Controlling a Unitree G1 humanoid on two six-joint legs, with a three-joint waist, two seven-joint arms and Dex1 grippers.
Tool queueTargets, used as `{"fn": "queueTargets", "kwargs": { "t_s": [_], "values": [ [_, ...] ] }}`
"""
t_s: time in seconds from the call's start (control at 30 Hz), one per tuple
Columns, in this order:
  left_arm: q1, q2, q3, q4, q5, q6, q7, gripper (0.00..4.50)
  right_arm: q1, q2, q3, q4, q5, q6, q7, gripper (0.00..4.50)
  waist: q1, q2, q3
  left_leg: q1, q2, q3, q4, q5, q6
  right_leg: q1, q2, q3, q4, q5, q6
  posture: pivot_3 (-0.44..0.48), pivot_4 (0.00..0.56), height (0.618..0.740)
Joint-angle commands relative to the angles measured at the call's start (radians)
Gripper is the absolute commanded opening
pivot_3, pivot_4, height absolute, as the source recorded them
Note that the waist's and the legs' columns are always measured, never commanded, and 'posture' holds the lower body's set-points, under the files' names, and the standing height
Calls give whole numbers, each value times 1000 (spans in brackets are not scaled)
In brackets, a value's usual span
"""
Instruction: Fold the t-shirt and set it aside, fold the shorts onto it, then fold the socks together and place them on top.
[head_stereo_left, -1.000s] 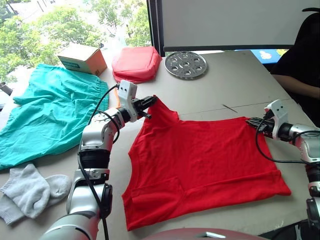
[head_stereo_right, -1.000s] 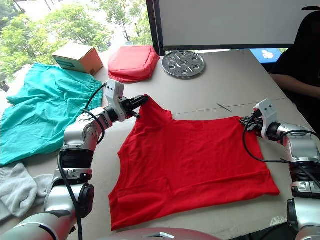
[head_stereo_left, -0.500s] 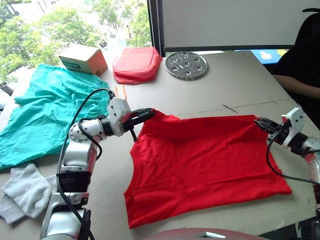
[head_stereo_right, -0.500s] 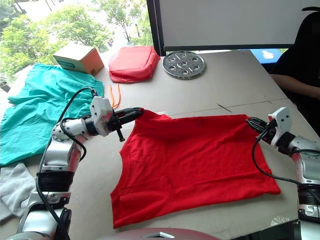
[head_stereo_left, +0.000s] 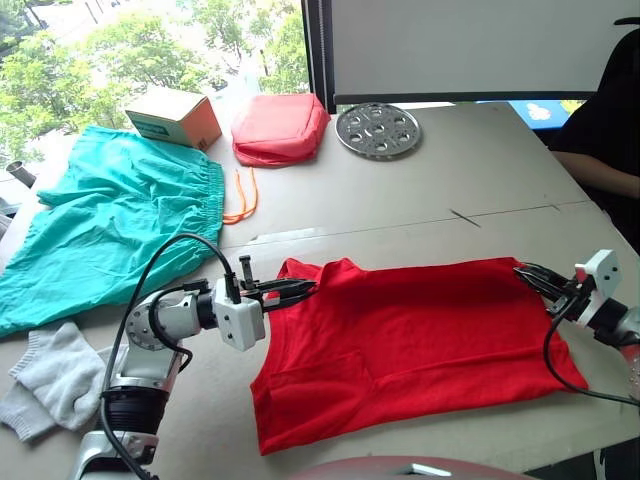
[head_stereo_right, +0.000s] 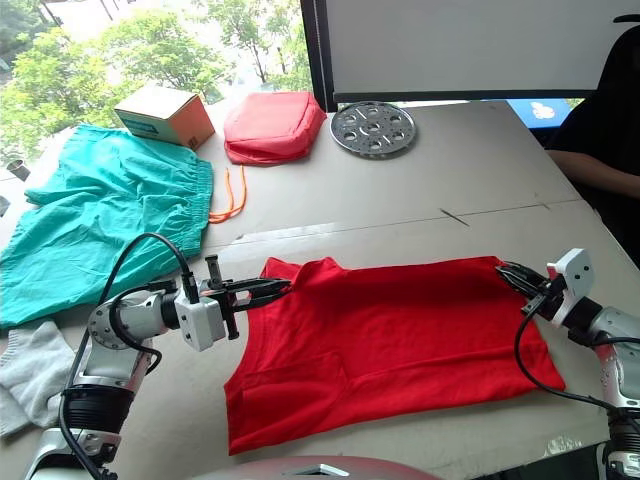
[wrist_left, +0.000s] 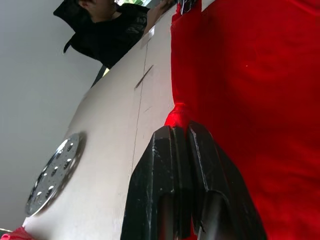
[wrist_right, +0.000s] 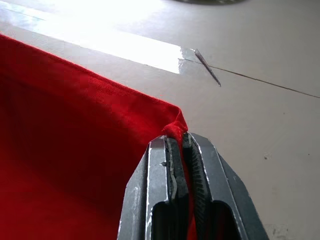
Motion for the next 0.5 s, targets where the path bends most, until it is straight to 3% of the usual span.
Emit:
{"fn": "queueTargets", "kwargs": {
  "t_s": [0.03, 0.23, 0.5],
  "values": [
    [-11, 24, -2, 86, 59, -132, 57, 0, 19, -2, -50, -33, 16, -24, -14, 64, 0, 1, 0, 0, 0, 0, 0, 0, 0, 0, 0, 0, 0, 0, 0, 0, 150, 740],
    [-23, 59, -2, 247, 170, -337, 169, 0, 82, 8, -71, -63, 21, -63, -45, 64, 1, 1, 0, 0, 0, 1, 0, 0, 0, -1, 0, 0, 0, 0, 0, 0, 150, 740],
    [-34, 50, -13, 293, 324, -468, 331, 0, 188, 28, -79, -179, 1, -98, -76, 64, 1, 1, -1, 0, 0, 2, -1, 0, 0, -2, 0, -1, 0, 0, 1, 0, 150, 740]
  ]
}}
